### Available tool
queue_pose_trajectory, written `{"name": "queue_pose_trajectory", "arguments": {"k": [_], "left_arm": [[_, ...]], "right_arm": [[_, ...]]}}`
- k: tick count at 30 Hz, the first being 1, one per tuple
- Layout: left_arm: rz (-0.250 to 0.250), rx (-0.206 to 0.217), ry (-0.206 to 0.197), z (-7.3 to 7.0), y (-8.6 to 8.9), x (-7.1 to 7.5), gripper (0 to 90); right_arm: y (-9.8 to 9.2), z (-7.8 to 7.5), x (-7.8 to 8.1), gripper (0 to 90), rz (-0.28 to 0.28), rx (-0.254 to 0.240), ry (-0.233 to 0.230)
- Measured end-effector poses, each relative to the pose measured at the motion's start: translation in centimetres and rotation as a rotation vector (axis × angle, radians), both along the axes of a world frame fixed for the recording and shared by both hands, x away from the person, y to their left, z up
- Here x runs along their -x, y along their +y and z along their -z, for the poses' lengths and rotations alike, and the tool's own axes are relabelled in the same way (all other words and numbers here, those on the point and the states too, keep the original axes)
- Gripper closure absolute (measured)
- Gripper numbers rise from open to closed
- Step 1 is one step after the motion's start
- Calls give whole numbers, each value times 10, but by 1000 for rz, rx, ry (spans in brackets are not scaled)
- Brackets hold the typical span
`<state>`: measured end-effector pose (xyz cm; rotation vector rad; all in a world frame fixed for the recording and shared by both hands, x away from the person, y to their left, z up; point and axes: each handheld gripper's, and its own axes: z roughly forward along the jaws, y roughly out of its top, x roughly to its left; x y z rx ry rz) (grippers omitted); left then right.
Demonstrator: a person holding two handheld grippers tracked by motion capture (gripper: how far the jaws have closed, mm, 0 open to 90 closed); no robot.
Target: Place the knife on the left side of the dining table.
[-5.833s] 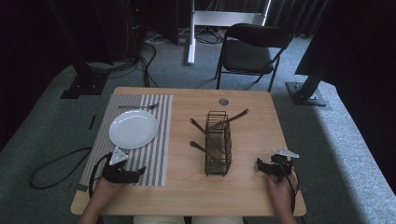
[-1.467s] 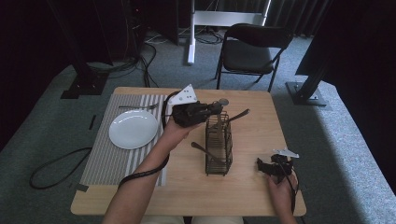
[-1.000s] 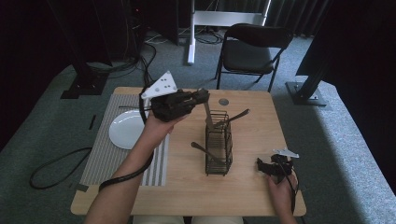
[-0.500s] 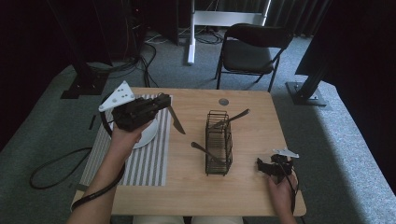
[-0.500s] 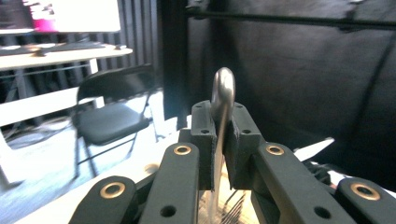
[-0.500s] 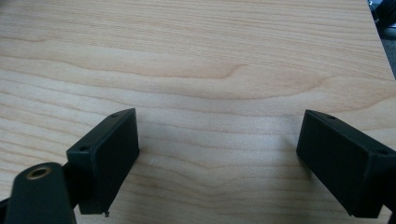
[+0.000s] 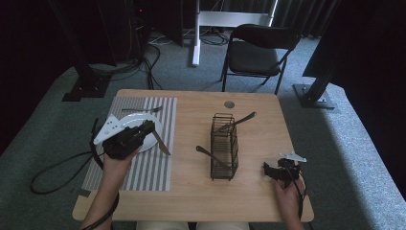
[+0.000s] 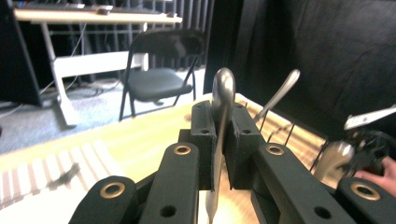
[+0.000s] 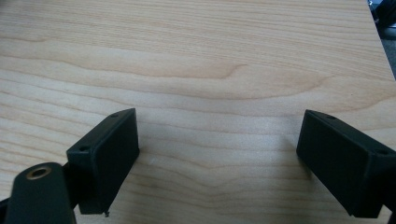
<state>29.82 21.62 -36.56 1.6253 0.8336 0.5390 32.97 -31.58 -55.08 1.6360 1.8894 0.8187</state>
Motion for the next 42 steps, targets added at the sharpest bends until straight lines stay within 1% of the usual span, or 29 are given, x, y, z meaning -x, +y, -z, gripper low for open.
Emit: {"name": "queue_pose_trajectory", "arguments": {"k": [2,4,6,7,9,10,11,13,14,19,21,23,24,25,26,27,28,29,30,31,32,33,34,35,37,39,40,41,42], "left_arm": [[-12,17,27,11,3,1,838],[-38,25,44,21,5,4,838],[-47,39,47,30,7,7,837],[-52,38,52,34,8,9,837],[-81,29,57,42,10,10,837],[-81,29,57,42,10,10,838],[-92,39,66,48,13,10,838],[-98,50,79,54,15,9,837],[-102,67,77,57,17,9,837],[-133,129,88,64,27,10,837],[-154,135,94,66,31,11,831],[-173,141,91,69,36,13,819],[-191,148,95,71,39,14,815],[-208,153,91,72,42,15,808],[-225,168,75,75,45,18,793],[-248,180,67,77,49,20,757],[-283,183,63,79,54,22,713],[-304,184,68,82,58,22,694],[-317,182,77,85,63,23,695],[-342,167,82,89,67,24,695],[-365,136,83,92,70,24,696],[-382,118,89,96,74,25,696],[-382,118,89,96,74,25,696],[-387,147,121,106,87,26,696],[-398,170,154,117,98,25,683],[-415,205,193,129,107,24,665],[-429,217,204,135,111,23,654],[-445,221,214,140,114,23,640],[-452,223,219,143,116,24,628]], "right_arm": [[0,0,0,120,0,1,-1],[0,0,0,120,-1,1,-1],[0,0,0,120,0,1,1],[0,0,0,120,0,1,0],[0,0,0,120,0,1,0],[0,0,0,120,0,1,0],[0,0,0,120,0,1,0],[0,0,0,120,1,0,0],[0,0,0,120,1,0,0],[0,0,0,120,0,0,0],[0,0,0,120,0,0,0],[0,0,0,120,0,0,0],[0,0,0,120,1,0,0],[0,0,0,120,1,0,0],[0,0,0,120,1,0,0],[0,0,0,120,1,0,0],[0,0,0,120,0,0,0],[0,0,0,120,0,0,0],[0,0,0,120,0,0,0],[0,0,0,120,0,0,0],[0,0,0,120,0,0,0],[0,0,0,120,0,0,0],[0,0,0,120,0,0,0],[0,0,0,120,0,0,0],[0,0,0,120,1,0,0],[0,0,0,120,1,0,0],[0,0,0,120,1,1,0],[0,0,0,120,0,0,0],[0,0,0,120,0,1,0]]}}
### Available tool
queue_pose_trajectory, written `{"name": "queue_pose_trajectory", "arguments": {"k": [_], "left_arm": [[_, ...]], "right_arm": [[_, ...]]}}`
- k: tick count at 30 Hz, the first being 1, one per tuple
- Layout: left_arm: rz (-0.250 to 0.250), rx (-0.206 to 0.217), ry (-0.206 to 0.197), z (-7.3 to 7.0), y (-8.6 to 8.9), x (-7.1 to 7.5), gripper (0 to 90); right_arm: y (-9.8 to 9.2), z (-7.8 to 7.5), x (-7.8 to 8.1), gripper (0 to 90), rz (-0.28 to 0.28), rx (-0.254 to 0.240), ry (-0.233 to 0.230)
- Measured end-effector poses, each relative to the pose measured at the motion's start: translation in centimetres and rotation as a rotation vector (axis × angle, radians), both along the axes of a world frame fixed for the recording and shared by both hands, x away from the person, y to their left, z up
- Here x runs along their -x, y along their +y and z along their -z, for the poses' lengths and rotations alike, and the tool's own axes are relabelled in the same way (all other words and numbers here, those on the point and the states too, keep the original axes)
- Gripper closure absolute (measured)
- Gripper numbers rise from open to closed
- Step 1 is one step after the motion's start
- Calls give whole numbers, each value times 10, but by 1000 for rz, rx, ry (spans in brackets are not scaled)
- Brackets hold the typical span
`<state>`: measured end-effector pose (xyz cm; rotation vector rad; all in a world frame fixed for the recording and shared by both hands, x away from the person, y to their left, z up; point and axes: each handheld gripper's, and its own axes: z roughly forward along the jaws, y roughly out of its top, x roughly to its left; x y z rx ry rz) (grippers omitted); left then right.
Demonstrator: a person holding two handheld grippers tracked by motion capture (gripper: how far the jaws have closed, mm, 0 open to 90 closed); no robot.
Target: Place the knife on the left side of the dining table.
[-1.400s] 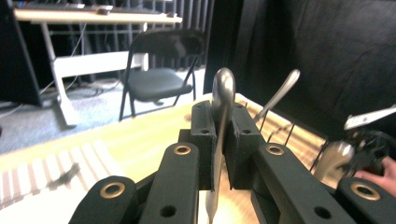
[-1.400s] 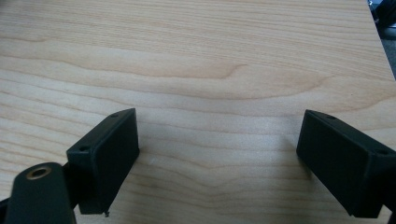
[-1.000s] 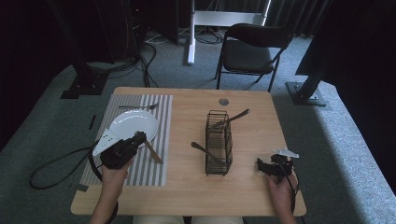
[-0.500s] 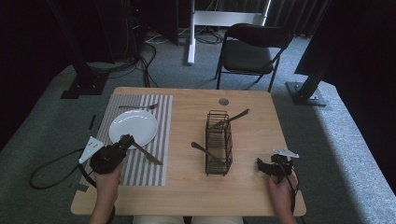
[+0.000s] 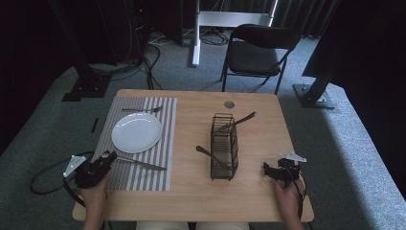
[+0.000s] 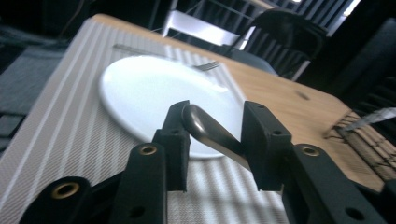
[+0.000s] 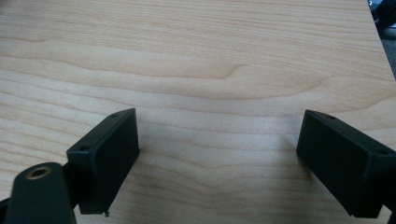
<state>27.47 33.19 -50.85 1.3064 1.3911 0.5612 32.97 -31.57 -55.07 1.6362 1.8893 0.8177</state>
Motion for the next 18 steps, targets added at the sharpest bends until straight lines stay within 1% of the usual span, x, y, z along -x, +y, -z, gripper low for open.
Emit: {"name": "queue_pose_trajectory", "arguments": {"k": [2,4,6,8,10,11,12,13,16,18], "left_arm": [[-13,2,14,8,4,-1,611],[-19,20,24,14,7,-2,603],[-19,41,43,19,11,-4,596],[-17,56,58,23,14,-5,595],[-17,61,86,26,15,-7,581],[-17,61,86,26,15,-7,576],[-17,65,117,28,17,-10,576],[-22,64,138,29,18,-11,560],[-37,73,180,33,21,-15,534],[-41,74,201,36,22,-18,520]], "right_arm": [[0,0,0,120,0,0,0],[0,0,0,120,0,0,0],[0,0,0,120,0,0,0],[0,0,0,120,0,0,0],[0,0,0,120,0,0,0],[0,0,0,120,0,0,0],[0,0,0,120,0,0,0],[0,0,0,120,0,0,0],[0,0,0,120,0,0,0],[0,0,0,120,0,0,0]]}}
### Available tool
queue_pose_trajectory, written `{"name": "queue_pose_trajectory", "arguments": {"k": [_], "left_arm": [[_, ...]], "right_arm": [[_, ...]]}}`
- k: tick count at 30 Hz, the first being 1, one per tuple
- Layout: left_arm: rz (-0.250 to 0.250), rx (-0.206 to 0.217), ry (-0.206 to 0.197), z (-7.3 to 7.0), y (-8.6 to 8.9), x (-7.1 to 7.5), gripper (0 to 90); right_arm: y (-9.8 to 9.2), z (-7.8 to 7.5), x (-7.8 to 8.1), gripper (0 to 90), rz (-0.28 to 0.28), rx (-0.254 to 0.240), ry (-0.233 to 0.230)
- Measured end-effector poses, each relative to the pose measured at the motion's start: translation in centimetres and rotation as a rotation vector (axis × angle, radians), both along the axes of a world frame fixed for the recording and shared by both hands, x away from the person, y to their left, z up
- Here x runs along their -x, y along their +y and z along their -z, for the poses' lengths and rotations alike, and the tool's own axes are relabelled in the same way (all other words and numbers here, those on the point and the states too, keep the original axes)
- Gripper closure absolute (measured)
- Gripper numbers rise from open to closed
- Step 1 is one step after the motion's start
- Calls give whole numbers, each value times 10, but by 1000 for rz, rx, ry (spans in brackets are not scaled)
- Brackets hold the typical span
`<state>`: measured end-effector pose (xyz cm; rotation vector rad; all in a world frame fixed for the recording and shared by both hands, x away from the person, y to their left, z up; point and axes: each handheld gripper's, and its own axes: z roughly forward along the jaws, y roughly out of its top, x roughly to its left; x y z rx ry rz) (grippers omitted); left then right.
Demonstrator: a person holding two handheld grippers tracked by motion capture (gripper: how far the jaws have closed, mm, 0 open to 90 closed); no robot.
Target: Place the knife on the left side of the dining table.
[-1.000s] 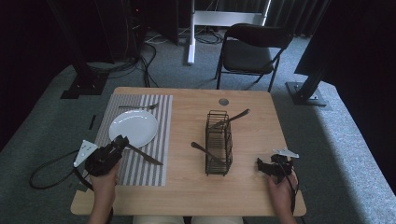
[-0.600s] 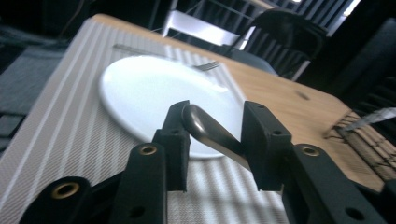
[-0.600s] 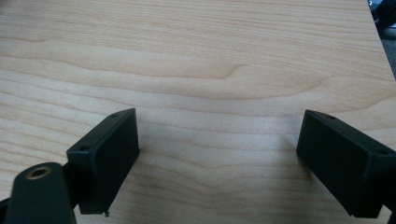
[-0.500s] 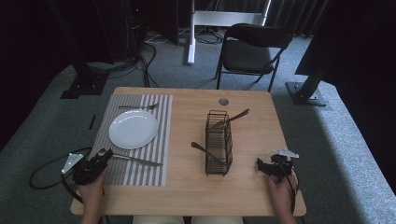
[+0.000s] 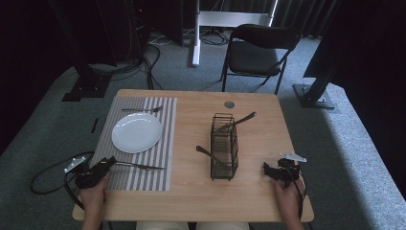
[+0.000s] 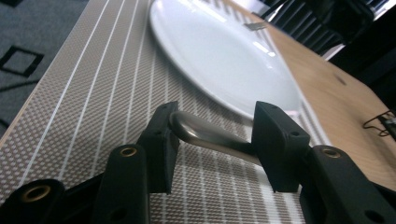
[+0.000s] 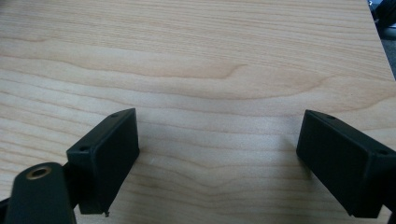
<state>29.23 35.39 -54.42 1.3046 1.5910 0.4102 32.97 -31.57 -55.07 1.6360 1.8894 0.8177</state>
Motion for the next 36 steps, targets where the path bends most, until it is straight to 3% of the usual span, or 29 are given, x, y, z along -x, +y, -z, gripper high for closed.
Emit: {"name": "queue_pose_trajectory", "arguments": {"k": [2,4,6,9,10,11,13,17,18,22,26,28,29,32,36], "left_arm": [[-2,-14,2,-1,0,-1,517],[-14,-62,0,-3,-2,-2,487],[-18,-60,10,-2,-2,-3,478],[-34,-52,63,0,-1,-6,460],[-34,-52,63,0,-1,-6,459],[-53,-43,106,1,1,-8,459],[-71,-51,132,3,3,-9,439],[-72,-62,133,2,2,-9,418],[-75,-86,138,1,-1,-9,403],[-71,-105,151,0,-3,-9,380],[-19,-154,150,-1,-8,-11,241],[-12,-212,164,-2,-13,-13,158],[6,-212,165,-2,-14,-13,114],[-3,-247,169,-2,-17,-15,105],[-35,-366,164,-2,-23,-15,105]], "right_arm": [[0,0,0,120,0,0,0],[0,0,0,120,0,0,0],[0,0,0,120,0,0,0],[0,0,0,121,0,0,0],[0,0,0,121,0,0,0],[0,0,0,121,0,0,0],[0,0,0,121,0,0,0],[0,0,0,121,0,0,0],[0,0,0,121,0,0,0],[0,0,0,121,0,0,0],[0,0,0,121,0,0,0],[0,0,0,122,-1,0,0],[0,0,0,121,-1,0,0],[0,0,0,122,-1,0,0],[0,0,0,122,-1,1,0]]}}
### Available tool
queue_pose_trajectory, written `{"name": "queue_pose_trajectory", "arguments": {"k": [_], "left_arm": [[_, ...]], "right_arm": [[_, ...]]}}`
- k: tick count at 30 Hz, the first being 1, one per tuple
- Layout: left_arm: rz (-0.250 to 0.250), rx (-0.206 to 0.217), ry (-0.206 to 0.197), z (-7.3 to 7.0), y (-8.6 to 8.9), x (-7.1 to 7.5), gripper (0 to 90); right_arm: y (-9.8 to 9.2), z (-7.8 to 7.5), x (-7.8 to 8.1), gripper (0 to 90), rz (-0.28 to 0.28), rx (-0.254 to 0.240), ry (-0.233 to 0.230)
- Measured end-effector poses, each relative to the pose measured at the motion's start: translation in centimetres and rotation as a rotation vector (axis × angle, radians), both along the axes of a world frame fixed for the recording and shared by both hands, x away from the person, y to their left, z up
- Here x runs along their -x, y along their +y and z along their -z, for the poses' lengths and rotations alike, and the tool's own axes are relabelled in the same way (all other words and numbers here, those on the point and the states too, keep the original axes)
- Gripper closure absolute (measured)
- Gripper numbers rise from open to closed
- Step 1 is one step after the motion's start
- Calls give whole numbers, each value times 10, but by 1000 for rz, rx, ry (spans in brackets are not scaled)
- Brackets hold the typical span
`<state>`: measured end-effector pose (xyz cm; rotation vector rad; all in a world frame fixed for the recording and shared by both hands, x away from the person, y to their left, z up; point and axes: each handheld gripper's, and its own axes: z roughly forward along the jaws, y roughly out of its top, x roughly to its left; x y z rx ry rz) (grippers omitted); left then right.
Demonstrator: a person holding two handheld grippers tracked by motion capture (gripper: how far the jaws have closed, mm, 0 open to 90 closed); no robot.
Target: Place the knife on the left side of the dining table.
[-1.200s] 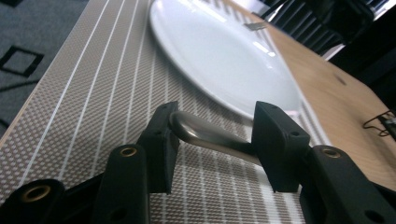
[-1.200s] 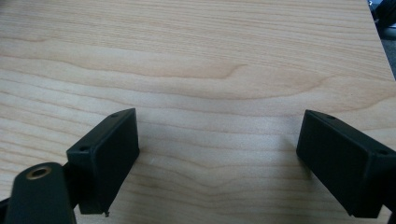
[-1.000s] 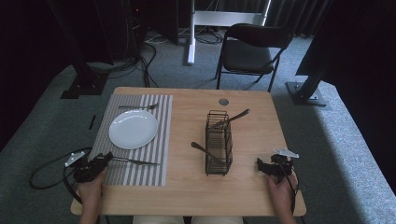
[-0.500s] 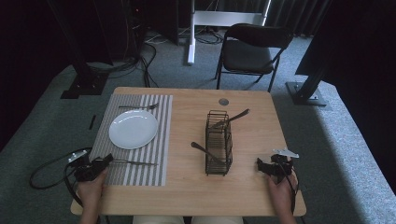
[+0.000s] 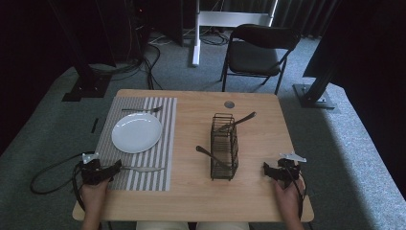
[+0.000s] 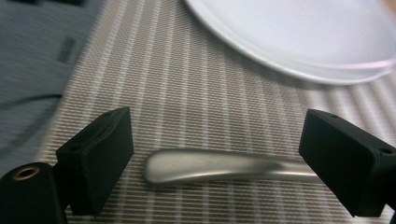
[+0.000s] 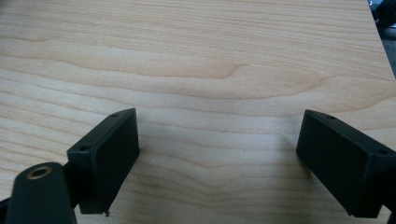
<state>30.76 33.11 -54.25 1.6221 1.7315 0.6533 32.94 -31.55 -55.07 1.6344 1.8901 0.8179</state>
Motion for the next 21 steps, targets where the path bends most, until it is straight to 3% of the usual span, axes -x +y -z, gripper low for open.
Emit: {"name": "queue_pose_trajectory", "arguments": {"k": [3,5,8,13,21], "left_arm": [[-11,-58,-29,0,-1,3,105],[-11,-59,-55,-2,-2,6,105],[29,-46,-97,-6,-6,13,105],[113,-72,-90,-5,-17,24,104],[139,-101,-105,-9,-27,45,104]], "right_arm": [[0,0,0,122,0,0,0],[0,0,0,122,0,0,0],[0,0,0,121,0,0,0],[0,0,0,122,0,0,0],[0,0,0,121,0,-1,0]]}}
